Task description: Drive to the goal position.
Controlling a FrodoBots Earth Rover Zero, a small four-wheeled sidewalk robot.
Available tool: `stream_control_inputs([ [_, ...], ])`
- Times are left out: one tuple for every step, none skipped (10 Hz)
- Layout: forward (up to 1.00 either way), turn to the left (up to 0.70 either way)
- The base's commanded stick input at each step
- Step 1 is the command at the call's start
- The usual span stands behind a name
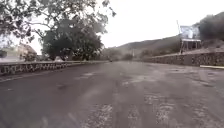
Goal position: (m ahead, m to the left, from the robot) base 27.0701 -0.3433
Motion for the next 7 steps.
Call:
stream_control_inputs([
  [0.70,0.00],
  [0.70,0.00],
  [0.70,0.00],
  [0.70,0.00],
  [0.70,0.00],
  [0.70,0.00],
  [0.70,0.00],
])
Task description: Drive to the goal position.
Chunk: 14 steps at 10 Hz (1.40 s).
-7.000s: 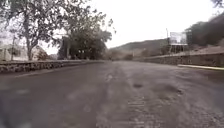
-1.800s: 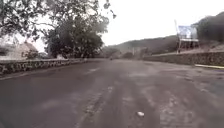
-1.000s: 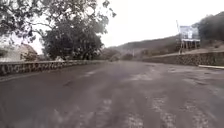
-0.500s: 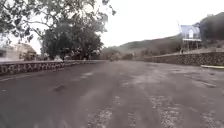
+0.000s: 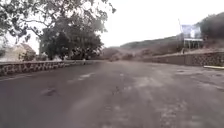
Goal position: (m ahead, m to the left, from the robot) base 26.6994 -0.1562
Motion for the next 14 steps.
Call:
stream_control_inputs([
  [0.70,0.00],
  [0.70,0.00],
  [0.70,0.00],
  [0.70,0.00],
  [0.70,0.00],
  [0.70,0.00],
  [0.70,0.00],
  [0.70,0.00],
  [0.70,0.00],
  [0.70,0.00],
  [0.70,0.00],
  [0.70,0.00],
  [0.70,0.00],
  [0.70,0.00],
])
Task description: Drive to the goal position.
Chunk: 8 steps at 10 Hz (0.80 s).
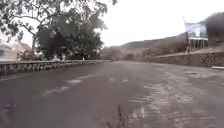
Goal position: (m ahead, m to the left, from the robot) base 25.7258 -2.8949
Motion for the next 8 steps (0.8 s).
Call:
stream_control_inputs([
  [0.70,0.00],
  [0.70,0.00],
  [0.70,0.00],
  [0.70,0.00],
  [0.70,0.00],
  [0.70,0.00],
  [0.70,0.00],
  [0.70,0.00],
])
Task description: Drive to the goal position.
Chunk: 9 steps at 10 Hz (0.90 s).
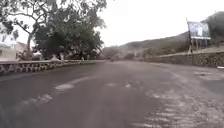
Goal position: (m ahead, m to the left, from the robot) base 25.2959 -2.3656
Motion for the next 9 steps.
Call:
stream_control_inputs([
  [0.70,0.00],
  [0.70,0.00],
  [0.70,0.00],
  [0.70,0.00],
  [0.70,0.00],
  [0.70,0.00],
  [0.70,0.00],
  [0.70,0.00],
  [0.70,0.00],
])
